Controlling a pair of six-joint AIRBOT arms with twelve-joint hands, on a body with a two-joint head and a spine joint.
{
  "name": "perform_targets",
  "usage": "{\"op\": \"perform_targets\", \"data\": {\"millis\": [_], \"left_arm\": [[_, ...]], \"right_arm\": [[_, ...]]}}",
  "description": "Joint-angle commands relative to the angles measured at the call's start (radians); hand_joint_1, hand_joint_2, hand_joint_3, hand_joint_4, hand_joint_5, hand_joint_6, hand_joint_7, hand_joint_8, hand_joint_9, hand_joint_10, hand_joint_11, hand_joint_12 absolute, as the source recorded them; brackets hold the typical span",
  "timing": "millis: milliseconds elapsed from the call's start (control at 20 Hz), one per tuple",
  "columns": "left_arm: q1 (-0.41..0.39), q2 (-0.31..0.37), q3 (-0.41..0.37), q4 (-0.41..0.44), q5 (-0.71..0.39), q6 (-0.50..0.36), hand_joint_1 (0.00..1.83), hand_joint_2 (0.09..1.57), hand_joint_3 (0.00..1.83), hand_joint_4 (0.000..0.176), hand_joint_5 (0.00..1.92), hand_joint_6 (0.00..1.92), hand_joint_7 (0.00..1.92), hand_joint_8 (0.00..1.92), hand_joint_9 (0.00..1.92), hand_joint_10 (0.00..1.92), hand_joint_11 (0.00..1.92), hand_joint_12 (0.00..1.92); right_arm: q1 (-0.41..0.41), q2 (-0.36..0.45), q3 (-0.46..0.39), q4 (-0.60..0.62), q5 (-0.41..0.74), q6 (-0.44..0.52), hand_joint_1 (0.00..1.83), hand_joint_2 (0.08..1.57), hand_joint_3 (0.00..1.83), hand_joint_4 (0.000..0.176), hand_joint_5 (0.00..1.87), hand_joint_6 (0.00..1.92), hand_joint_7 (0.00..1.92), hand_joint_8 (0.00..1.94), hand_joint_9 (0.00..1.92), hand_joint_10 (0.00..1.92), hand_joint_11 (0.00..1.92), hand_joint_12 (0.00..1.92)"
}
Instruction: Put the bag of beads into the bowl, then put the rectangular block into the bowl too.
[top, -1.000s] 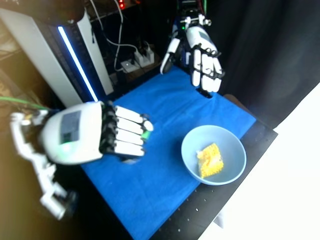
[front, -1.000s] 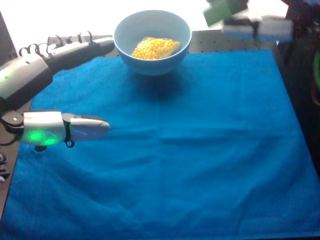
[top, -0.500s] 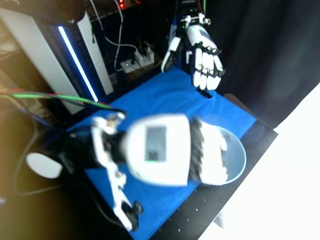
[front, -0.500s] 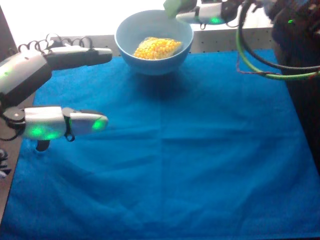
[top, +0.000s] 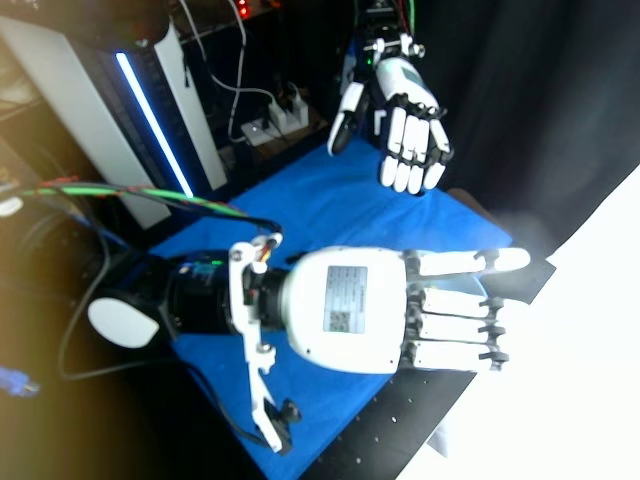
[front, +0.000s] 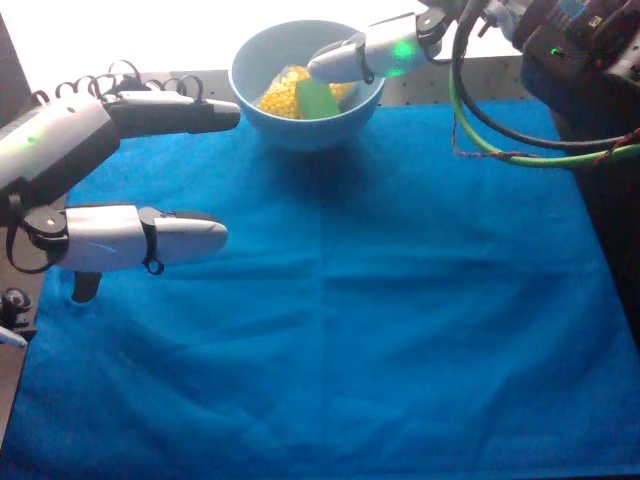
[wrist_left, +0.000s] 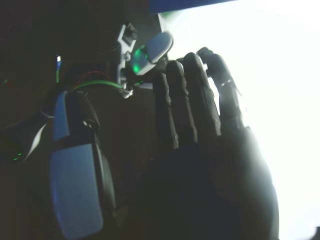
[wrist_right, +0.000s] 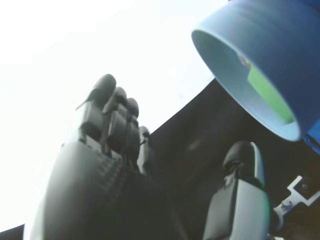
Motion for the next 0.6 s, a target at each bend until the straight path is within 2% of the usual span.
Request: {"op": "perform_targets", "data": {"millis": [0,150,200,250,350,400,450,500,550], "left_arm": [[-0.013,0.000,-0.002,-0.009,-0.127,-0.008,0.79,1.02,0.00,0.000,0.52,0.00,0.51,0.00,0.47,0.00,0.00,0.89],[-0.007,0.025,-0.020,-0.010,-0.161,-0.008,0.80,1.01,0.00,0.000,0.53,0.01,0.51,0.00,0.44,0.00,0.00,0.93],[0.011,0.045,-0.039,-0.018,-0.198,-0.008,0.81,1.02,0.00,0.000,0.53,0.01,0.50,0.00,0.43,0.00,0.00,0.94],[0.016,0.049,-0.044,-0.019,-0.207,-0.008,0.81,1.01,0.00,0.000,0.54,0.01,0.52,0.01,0.44,0.00,0.00,0.97],[0.034,0.065,-0.060,-0.024,-0.246,-0.008,0.83,1.01,0.00,0.000,0.52,0.00,0.50,0.00,0.41,0.00,0.00,0.97],[0.040,0.073,-0.069,-0.026,-0.265,-0.008,0.82,1.01,0.00,0.000,0.50,0.00,0.49,0.00,0.41,0.00,0.00,0.98],[0.049,0.079,-0.078,-0.026,-0.285,-0.008,0.81,1.00,0.00,0.000,0.42,0.00,0.43,0.00,0.37,0.00,0.00,0.98],[0.062,0.087,-0.089,-0.026,-0.309,-0.008,0.81,1.00,0.00,0.000,0.35,0.00,0.35,0.00,0.32,0.00,0.00,0.90],[0.082,0.097,-0.103,-0.029,-0.340,-0.008,0.77,0.97,0.00,0.024,0.21,0.00,0.22,0.00,0.23,0.00,0.00,0.74]], "right_arm": [[0.019,-0.002,-0.020,0.016,0.165,0.002,0.63,0.80,0.00,0.176,0.00,0.00,0.00,0.00,0.01,0.00,0.04,0.09],[0.004,0.100,-0.108,0.032,0.292,0.002,0.63,0.77,0.00,0.176,0.00,0.00,0.00,0.00,0.00,0.00,0.00,0.00],[-0.042,0.172,-0.182,0.075,0.387,0.002,0.63,0.76,0.00,0.176,0.00,0.00,0.00,0.00,0.00,0.00,0.00,0.00],[-0.058,0.190,-0.203,0.088,0.413,0.002,0.65,0.77,0.00,0.176,0.00,0.00,0.00,0.00,0.00,0.00,0.00,0.00],[-0.134,0.275,-0.303,0.163,0.528,0.002,0.63,0.78,0.00,0.176,0.00,0.00,0.00,0.00,0.00,0.00,0.00,0.00],[-0.181,0.330,-0.370,0.208,0.594,0.002,0.65,0.82,0.01,0.159,0.00,0.00,0.01,0.00,0.00,0.00,0.00,0.00],[-0.240,0.380,-0.433,0.250,0.663,0.002,0.76,0.84,0.02,0.173,0.00,0.00,0.00,0.00,0.00,0.00,0.00,0.00],[-0.303,0.425,-0.491,0.295,0.733,0.002,0.78,0.84,0.01,0.175,0.01,0.00,0.00,0.00,0.00,0.00,0.00,0.00],[-0.381,0.468,-0.553,0.341,0.803,0.002,0.68,0.80,0.00,0.176,0.00,0.00,0.03,0.01,0.00,0.00,0.00,0.00]]}}
